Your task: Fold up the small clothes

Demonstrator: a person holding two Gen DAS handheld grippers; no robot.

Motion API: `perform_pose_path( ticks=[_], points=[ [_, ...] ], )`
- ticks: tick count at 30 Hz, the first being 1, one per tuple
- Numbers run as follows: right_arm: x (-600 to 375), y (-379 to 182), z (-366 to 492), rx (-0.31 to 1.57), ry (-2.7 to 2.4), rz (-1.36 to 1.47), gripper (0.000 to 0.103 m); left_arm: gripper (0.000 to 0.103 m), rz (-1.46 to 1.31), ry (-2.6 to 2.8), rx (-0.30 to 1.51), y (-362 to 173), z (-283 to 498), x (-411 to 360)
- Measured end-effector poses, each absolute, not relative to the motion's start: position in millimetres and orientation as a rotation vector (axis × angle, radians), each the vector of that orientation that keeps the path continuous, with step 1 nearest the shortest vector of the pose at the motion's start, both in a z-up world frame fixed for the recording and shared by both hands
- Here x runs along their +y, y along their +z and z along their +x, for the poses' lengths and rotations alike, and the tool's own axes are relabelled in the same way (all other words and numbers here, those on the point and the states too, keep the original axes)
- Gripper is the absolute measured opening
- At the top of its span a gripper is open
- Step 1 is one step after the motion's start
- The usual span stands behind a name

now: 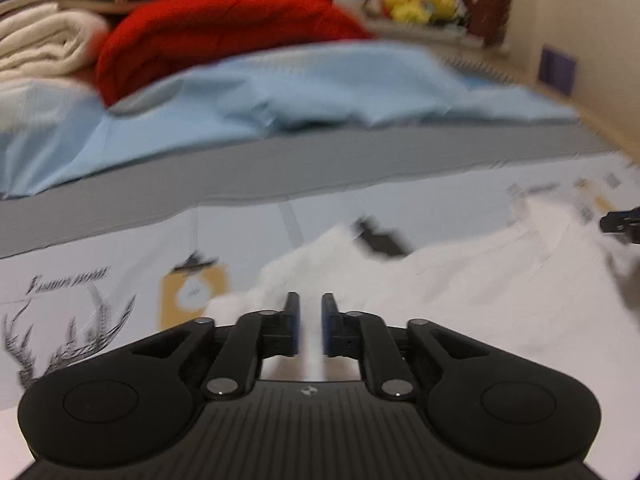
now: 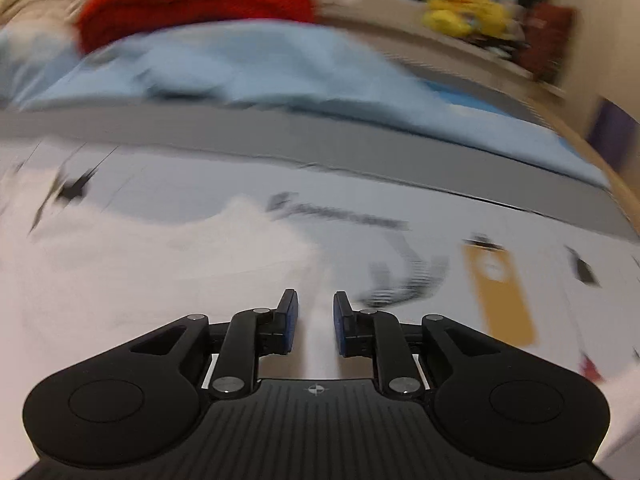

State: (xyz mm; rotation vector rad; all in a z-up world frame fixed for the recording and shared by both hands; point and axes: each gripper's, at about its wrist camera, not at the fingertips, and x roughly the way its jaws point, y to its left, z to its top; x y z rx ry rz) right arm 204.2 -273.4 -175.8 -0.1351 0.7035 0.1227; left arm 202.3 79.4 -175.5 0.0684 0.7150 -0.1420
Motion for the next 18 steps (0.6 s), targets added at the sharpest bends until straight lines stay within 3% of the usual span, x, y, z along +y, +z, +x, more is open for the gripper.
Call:
perform_pose_path(
  ticks=[3, 5, 7, 13, 18],
  points=[
    [-322.0, -165.1, 192.6, 0.632, 0.001, -0.029, 0.019, 0.015, 0.040, -0.246, 0.733, -182.2, 198.5, 60.4],
    [-363.7, -164.5, 183.5, 0.607, -0.094, 0.046, 0.020, 0.017, 0.102, -0.262, 0.926, -213.6, 205.3, 43.6],
    [-412.4, -167.7, 171.9, 0.595, -0.223, 0.135, 0.022, 0.019, 0.217, -0.234, 0.905, -211.0, 198.9, 28.5],
    [-568.9, -194.6, 123.2, 0.576, -0.640, 0.513, 0.024, 0.022, 0.155, -0.220, 0.821, -128.3, 166.8, 14.8],
    [-652.5, -229.3, 101.8, 0.531, -0.635, 0.817, 0.024, 0.024, 0.207, -0.199, 0.827, -87.8, 97.9, 11.8]
  ],
)
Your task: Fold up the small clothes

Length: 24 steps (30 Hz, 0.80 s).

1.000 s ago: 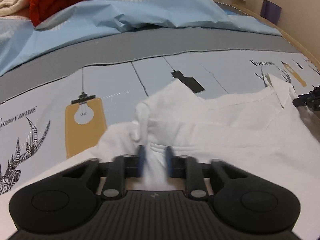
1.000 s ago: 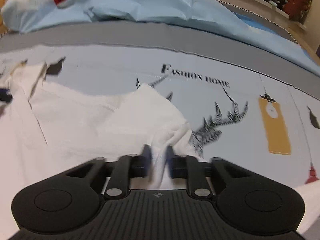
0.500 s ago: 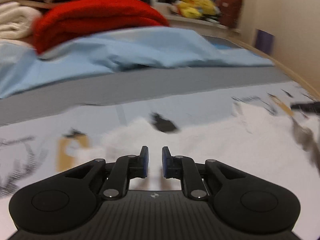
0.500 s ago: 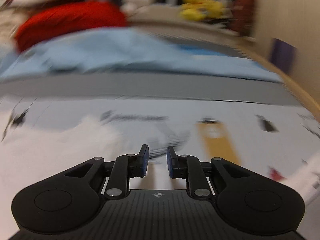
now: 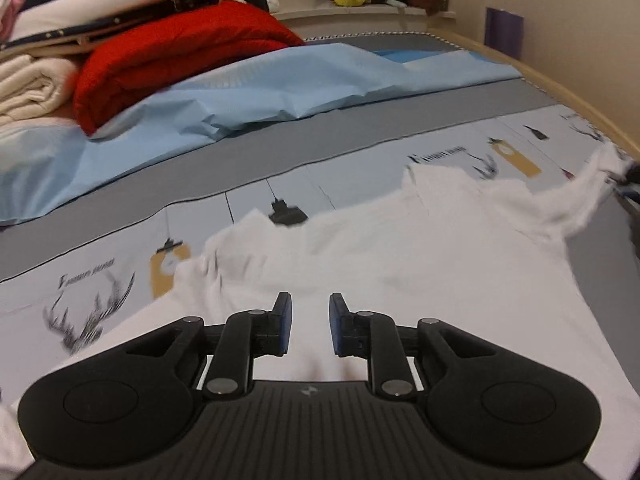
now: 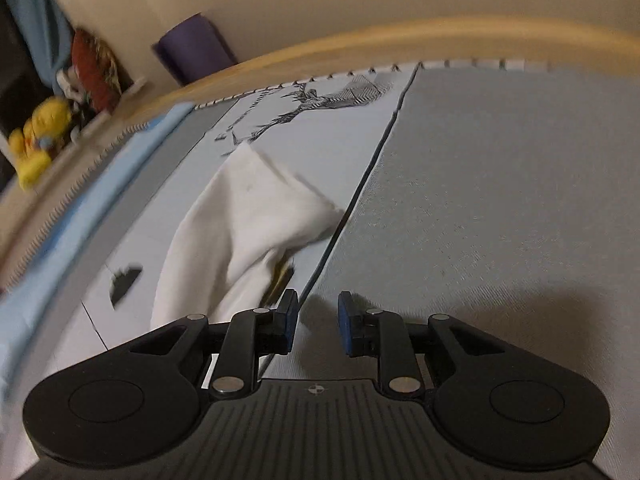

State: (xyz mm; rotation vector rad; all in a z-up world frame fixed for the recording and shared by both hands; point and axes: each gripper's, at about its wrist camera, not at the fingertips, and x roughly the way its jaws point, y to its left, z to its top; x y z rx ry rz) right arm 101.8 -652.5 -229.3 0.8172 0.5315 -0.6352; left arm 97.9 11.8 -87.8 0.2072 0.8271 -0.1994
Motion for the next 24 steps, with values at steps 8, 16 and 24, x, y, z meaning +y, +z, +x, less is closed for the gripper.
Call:
perform_pose_path(
  ticks=[8, 16, 24],
  points=[
    [-673.3, -243.1, 146.5, 0.522, -0.429, 0.833, 0.011, 0.028, 0.246, -0.163, 0.781, -92.7, 45.4, 10.4],
    [-662.6, -208.8, 132.6, 0.448, -0.723, 0.609, 0.003, 0.028, 0.135, -0.144, 0.767, -85.7, 56.6, 27.1],
    [-676.0, -220.0, 114.0, 0.614, -0.851, 0.628, 0.005, 0.028, 0.050, -0.240, 1.000, -124.6, 57.2, 32.1]
  ],
)
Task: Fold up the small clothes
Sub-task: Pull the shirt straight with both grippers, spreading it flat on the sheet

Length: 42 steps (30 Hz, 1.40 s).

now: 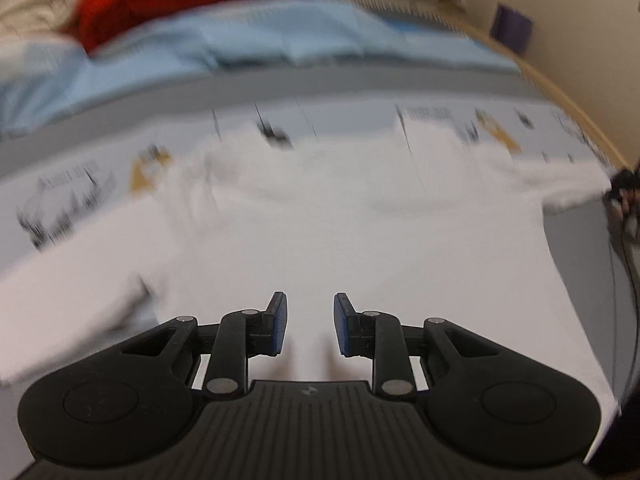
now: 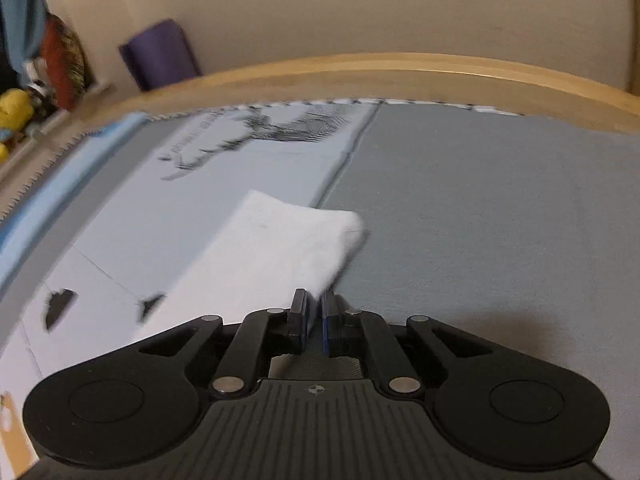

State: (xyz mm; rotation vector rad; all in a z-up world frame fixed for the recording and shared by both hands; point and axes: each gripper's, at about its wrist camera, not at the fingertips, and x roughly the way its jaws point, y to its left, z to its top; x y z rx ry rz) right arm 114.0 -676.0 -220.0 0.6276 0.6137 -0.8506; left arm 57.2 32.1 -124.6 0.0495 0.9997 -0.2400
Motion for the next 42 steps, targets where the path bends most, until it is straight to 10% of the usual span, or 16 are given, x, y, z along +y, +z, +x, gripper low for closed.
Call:
perform_pose_path(
  ticks=[5, 20, 22, 35, 38, 39, 42],
  points=[
    [-656.5, -193.8, 97.7, 0.664, -0.894, 0.661, 0.013, 0.028, 0.109, -0.275, 1.307, -201.5, 46.1, 37.9],
    [-349.9, -94.8, -23.2, 0.898, 0.347, 0.035, 0.035, 0.030, -0.247, -0.244, 1.160, -132.8, -42.3, 155.0],
    [-312.1, -90.5, -49.6, 0.878, 0.439, -0.056, 0.036, 0.047, -0.238, -0.309, 1.171, -134.5, -60.3, 154.6],
    [-323.6, -178.9, -77.6, 1.240, 0.065, -0.040, 0.046, 0.062, -0.067, -0.428, 1.150, -166.7, -61.9, 104.7],
    [-331.0, -181.8, -79.6, 1.253, 0.060, -0.021, 0.048, 0.048, -0.021, -0.451, 1.157, -170.4, -60.8, 99.5],
    [-331.2, -182.0, -79.5, 1.254, 0.074, -0.013, 0.045, 0.025, 0.003, -0.465, 1.154, -170.1, -60.8, 97.9],
    [-324.1, -179.1, -78.4, 1.250, 0.145, -0.033, 0.003, 0.006, 0.007, -0.522, 1.193, -158.5, -63.8, 101.7]
  ],
)
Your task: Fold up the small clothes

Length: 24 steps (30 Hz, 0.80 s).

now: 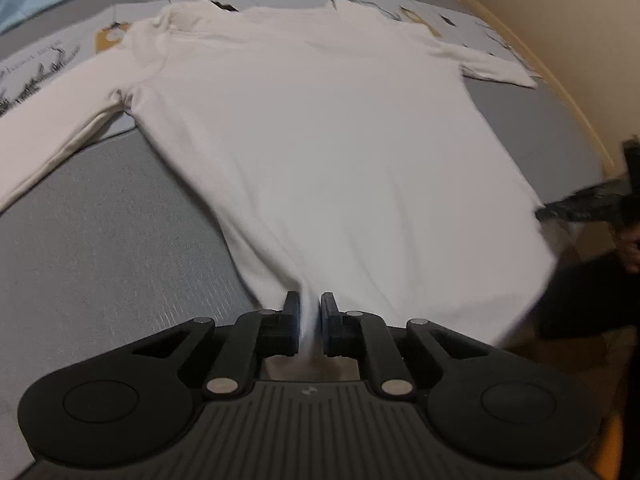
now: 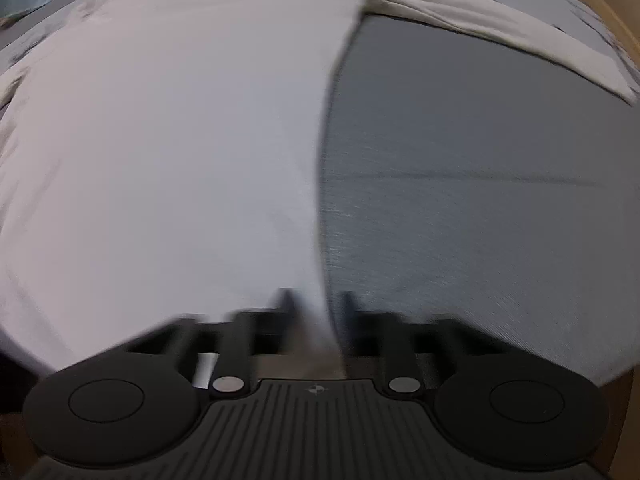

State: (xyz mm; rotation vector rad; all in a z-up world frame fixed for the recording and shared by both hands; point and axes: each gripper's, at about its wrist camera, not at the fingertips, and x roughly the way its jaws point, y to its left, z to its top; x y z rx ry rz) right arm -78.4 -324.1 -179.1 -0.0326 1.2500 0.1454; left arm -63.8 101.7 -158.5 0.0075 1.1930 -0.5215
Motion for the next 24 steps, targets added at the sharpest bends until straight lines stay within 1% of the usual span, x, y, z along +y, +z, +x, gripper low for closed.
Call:
perform_pose_path(
  ticks=[1, 3, 4, 5, 6, 9, 10, 11, 13, 14, 19, 24],
  points=[
    [-325.1, -175.5, -79.1, 1.244, 0.154, -0.027, 0.003, 0.004, -0.041, -0.562, 1.193, -147.5, -65.8, 108.3],
    [-333.0, -161.5, -77.2, 1.214, 0.138, 0.034, 0.003, 0.003, -0.193, -0.649, 1.111, -116.3, -72.5, 127.5],
    [-339.0, -153.1, -81.3, 1.188, 0.132, 0.091, 0.003, 0.005, -0.295, -0.708, 1.040, -100.0, -77.0, 141.2],
    [-345.4, -146.7, -80.3, 1.169, 0.133, 0.134, 0.003, 0.007, -0.349, -0.725, 1.012, -95.1, -78.1, 150.3],
    [-349.7, -145.9, -79.4, 1.169, 0.129, 0.145, 0.003, 0.007, -0.350, -0.675, 1.041, -100.5, -75.4, 156.1],
    [-347.9, -164.9, -88.4, 1.234, 0.108, 0.130, 0.003, 0.008, -0.224, -0.460, 1.222, -137.1, -67.4, 156.1],
    [-347.8, -170.0, -88.1, 1.255, 0.107, 0.131, 0.004, 0.010, -0.206, -0.468, 1.242, -142.5, -67.6, 152.5],
    [-348.6, -174.1, -85.3, 1.267, 0.107, 0.124, 0.004, 0.015, -0.182, -0.491, 1.237, -143.5, -68.6, 147.7],
    [-342.9, -177.6, -86.9, 1.276, 0.108, 0.072, 0.004, 0.039, -0.128, -0.515, 1.202, -143.3, -69.3, 140.8],
    [-340.8, -178.3, -87.9, 1.279, 0.110, 0.049, 0.004, 0.042, -0.103, -0.507, 1.197, -146.0, -68.6, 139.2],
    [-335.7, -184.0, -96.3, 1.286, 0.117, -0.014, 0.004, 0.042, 0.016, -0.434, 1.264, -171.2, -64.8, 145.0],
    [-335.8, -185.5, -93.9, 1.288, 0.123, -0.013, 0.004, 0.042, 0.218, -0.526, 1.256, -190.1, -69.9, 132.1]
  ],
)
